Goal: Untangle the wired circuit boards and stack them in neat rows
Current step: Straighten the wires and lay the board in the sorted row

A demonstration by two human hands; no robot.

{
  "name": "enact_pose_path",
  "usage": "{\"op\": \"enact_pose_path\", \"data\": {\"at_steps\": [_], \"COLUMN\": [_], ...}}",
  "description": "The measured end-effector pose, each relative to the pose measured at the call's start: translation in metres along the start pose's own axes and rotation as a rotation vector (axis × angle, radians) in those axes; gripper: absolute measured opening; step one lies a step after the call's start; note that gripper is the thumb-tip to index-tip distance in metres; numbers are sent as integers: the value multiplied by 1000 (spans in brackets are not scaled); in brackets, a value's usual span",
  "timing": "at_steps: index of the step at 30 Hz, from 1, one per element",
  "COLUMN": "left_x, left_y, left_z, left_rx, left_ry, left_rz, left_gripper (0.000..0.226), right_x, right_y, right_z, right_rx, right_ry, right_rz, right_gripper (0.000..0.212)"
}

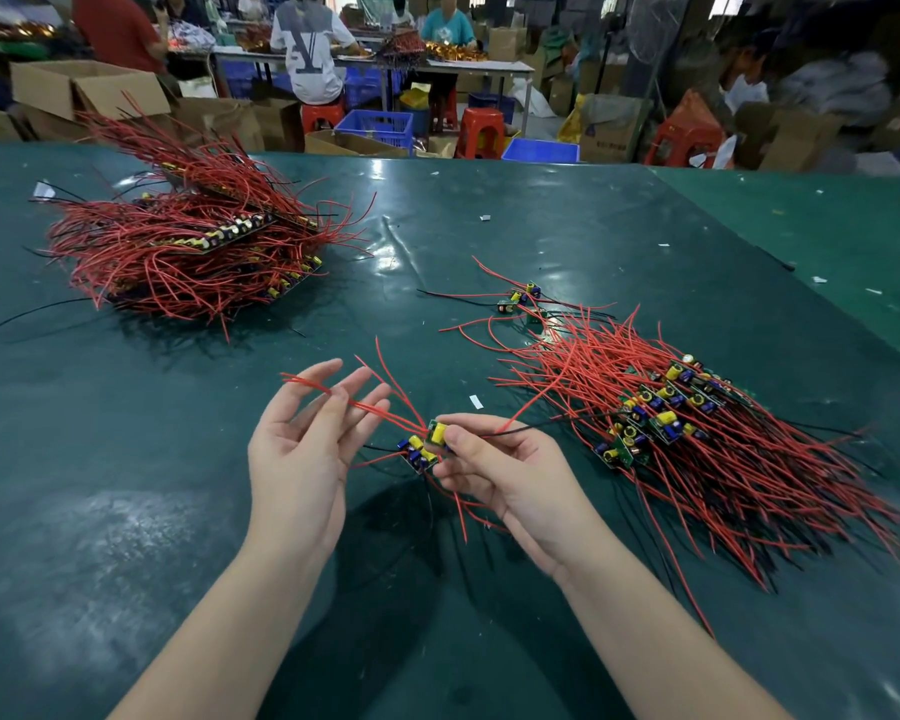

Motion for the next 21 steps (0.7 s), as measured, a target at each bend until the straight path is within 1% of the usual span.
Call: {"op": "enact_pose_path", "data": {"at_steps": [3, 10, 16, 21], "left_x": [2, 4, 6, 6], "left_y": [-1, 2, 5, 3], "left_z": [-3, -4, -10, -13], "left_rx": [-19, -23, -4, -70], "left_ry": [17, 21, 68, 89], "left_rz": [-13, -11, -11, -58], "left_gripper": [16, 18, 19, 18], "right_x": [0, 1, 1, 1], "right_y": [2, 4, 5, 5], "right_z": [-1, -2, -2, -2], "right_rx": [-15, -31, -38, -41], "right_ry": [0, -1, -4, 1], "right_rz": [12, 12, 9, 6], "right_gripper": [22, 21, 22, 23]}}
Point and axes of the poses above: each hand's wrist, its own x-axis towards the middle knuckle, its own z-axis out of the palm, y = z × x, the point moved 7 cm from there along x, towards the middle knuckle, and after that the axes turned 5 degrees about -y, right-handed, at the moved point
